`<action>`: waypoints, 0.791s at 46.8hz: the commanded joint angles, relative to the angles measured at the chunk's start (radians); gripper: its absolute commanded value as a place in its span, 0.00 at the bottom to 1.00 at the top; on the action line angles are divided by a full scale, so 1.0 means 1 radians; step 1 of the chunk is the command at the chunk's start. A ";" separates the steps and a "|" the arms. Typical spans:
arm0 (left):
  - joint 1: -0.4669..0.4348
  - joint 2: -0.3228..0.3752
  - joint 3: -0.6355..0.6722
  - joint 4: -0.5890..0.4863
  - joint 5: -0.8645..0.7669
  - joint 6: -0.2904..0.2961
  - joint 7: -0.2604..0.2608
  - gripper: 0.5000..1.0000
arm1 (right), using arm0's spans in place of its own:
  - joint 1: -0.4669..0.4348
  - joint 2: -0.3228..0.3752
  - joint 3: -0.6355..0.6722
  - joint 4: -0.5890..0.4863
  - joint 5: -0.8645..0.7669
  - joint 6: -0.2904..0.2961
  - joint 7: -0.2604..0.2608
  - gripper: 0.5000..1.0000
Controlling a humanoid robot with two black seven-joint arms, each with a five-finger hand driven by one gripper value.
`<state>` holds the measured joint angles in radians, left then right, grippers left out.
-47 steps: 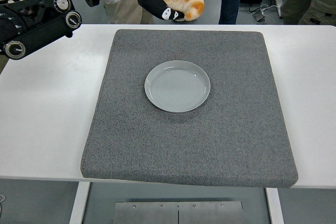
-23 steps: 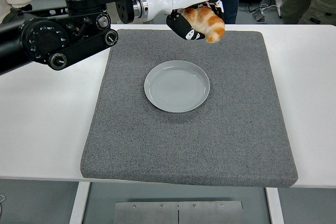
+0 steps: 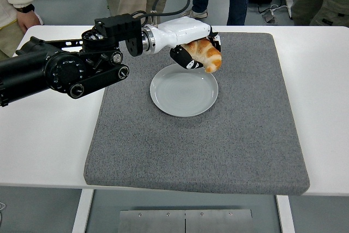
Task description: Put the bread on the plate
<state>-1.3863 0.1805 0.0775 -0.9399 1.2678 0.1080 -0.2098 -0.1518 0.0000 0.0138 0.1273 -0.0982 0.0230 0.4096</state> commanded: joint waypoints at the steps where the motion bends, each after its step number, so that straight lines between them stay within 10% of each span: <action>1: 0.018 -0.010 0.027 0.033 -0.001 0.024 -0.007 0.00 | 0.000 0.000 0.000 0.000 0.000 0.000 0.000 1.00; 37: 0.141 -0.108 0.107 0.182 -0.002 0.090 -0.039 0.00 | 0.000 0.000 0.000 0.000 0.000 0.000 0.000 1.00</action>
<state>-1.2537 0.0754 0.1856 -0.7619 1.2658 0.1949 -0.2464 -0.1519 0.0000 0.0138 0.1273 -0.0982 0.0230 0.4095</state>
